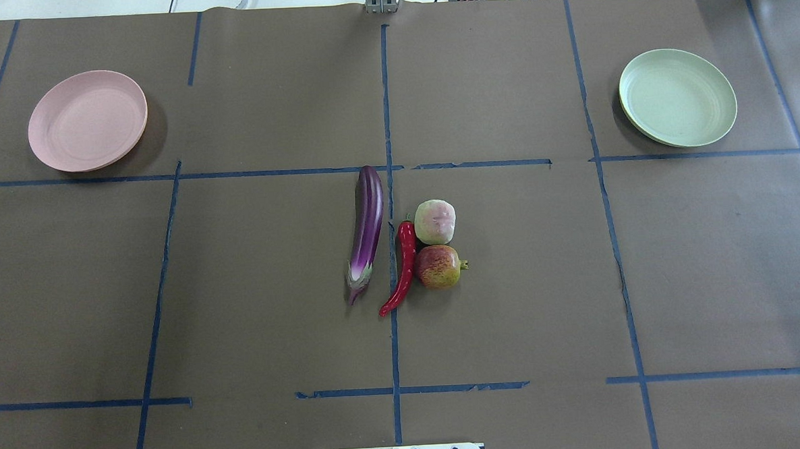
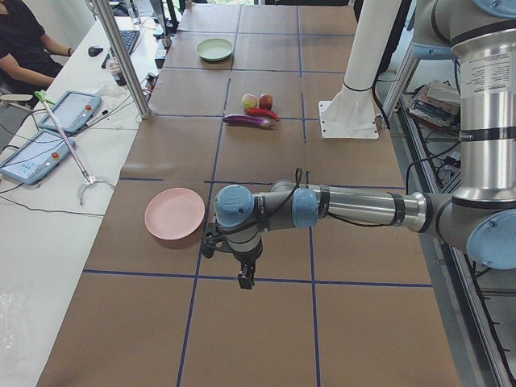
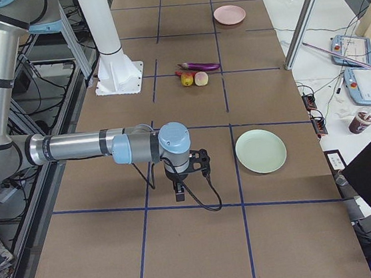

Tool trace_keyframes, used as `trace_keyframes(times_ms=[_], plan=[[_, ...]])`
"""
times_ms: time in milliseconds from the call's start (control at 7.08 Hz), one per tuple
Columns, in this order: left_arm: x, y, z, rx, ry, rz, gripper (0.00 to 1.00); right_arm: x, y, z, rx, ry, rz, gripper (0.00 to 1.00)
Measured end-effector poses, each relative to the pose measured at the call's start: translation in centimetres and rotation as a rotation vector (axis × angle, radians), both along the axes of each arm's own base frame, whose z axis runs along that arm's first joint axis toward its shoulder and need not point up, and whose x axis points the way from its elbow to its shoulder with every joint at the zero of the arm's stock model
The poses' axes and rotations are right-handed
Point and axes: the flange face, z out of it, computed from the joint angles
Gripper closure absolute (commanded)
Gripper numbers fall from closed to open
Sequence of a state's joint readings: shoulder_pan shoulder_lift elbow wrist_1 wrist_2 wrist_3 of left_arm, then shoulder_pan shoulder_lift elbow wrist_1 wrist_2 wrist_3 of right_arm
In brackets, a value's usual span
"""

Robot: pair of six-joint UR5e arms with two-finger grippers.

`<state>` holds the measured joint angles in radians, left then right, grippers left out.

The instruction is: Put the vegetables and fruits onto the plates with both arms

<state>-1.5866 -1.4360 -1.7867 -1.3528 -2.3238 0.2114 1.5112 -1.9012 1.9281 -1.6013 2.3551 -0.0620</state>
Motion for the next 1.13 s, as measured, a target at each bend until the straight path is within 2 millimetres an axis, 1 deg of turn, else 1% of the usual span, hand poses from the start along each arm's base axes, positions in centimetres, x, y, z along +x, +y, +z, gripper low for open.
trace_keyframes(times_ms=[424,1129], plan=[[0.65,-0.10,0.01,0.008,-0.007,0.021,0.00,0.91,0.19,0.14,0.016,0.002,0.007,0.00],[1.02,0.33,-0.21,0.010,0.001,0.023,0.00,0.94,0.30,0.56,0.012,0.001,0.014,0.00]])
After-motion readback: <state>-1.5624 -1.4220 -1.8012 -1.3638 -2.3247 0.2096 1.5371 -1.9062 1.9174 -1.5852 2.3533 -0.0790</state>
